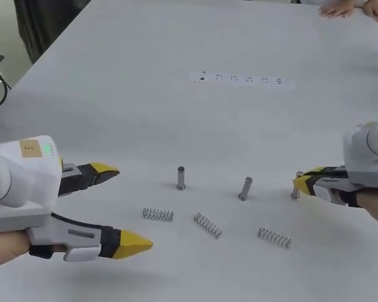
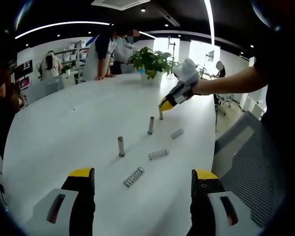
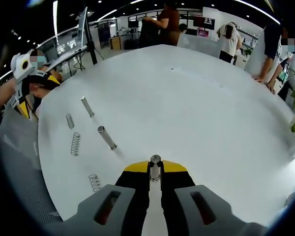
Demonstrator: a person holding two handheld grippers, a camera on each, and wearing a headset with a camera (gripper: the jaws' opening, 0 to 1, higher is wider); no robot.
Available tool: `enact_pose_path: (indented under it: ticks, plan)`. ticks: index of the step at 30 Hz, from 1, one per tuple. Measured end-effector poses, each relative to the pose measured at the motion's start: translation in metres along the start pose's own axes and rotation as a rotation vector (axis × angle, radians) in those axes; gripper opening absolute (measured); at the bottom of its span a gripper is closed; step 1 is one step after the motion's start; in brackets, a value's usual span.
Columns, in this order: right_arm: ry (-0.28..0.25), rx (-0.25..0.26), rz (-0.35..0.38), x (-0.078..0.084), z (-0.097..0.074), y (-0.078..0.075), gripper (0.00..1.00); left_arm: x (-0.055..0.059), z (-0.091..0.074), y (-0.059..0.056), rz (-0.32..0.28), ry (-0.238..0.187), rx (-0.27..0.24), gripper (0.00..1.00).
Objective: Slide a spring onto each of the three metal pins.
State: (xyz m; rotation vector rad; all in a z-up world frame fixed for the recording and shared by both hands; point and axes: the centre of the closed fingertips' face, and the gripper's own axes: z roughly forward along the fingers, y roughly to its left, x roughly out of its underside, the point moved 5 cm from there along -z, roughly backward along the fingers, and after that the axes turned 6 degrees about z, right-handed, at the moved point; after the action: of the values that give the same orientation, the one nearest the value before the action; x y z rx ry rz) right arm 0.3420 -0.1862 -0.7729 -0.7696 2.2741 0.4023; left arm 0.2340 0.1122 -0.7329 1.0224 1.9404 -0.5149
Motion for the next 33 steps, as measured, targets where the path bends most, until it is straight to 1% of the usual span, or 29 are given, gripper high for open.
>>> enact_pose_path:
  ticks: [1,2,3,5,11,13,18,22,33]
  plan:
    - [-0.005,0.013,-0.006,0.001,-0.001,-0.001,0.05,0.000,0.000,0.000,0.000,0.000,0.000,0.77]
    - [0.000,0.015,-0.020,0.003,-0.001,-0.001,0.05,0.000,0.000,0.000,-0.002,0.000,0.000,0.77]
    - [0.006,0.016,-0.020,0.005,-0.001,-0.001,0.05,0.000,0.000,0.000,-0.002,-0.001,0.001,0.77]
    - [-0.015,0.014,-0.028,0.005,-0.002,-0.001,0.05,-0.001,0.001,0.000,-0.001,-0.001,0.002,0.76]
    - [-0.025,0.019,-0.023,0.008,-0.006,-0.001,0.05,-0.002,0.003,-0.001,0.000,-0.005,0.005,0.76]
    - [-0.028,0.021,-0.034,0.009,-0.007,0.000,0.05,-0.002,0.002,-0.001,-0.001,-0.006,0.005,0.76]
    - [-0.032,0.016,-0.038,0.011,-0.006,-0.002,0.05,-0.003,0.002,0.001,0.000,-0.005,0.003,0.76]
    - [-0.029,0.014,-0.051,0.012,-0.006,0.000,0.05,-0.003,0.002,0.001,0.000,-0.007,0.003,0.76]
    - [-0.012,-0.002,-0.042,0.015,-0.007,0.001,0.06,-0.001,-0.001,-0.001,-0.002,-0.005,0.000,0.76]
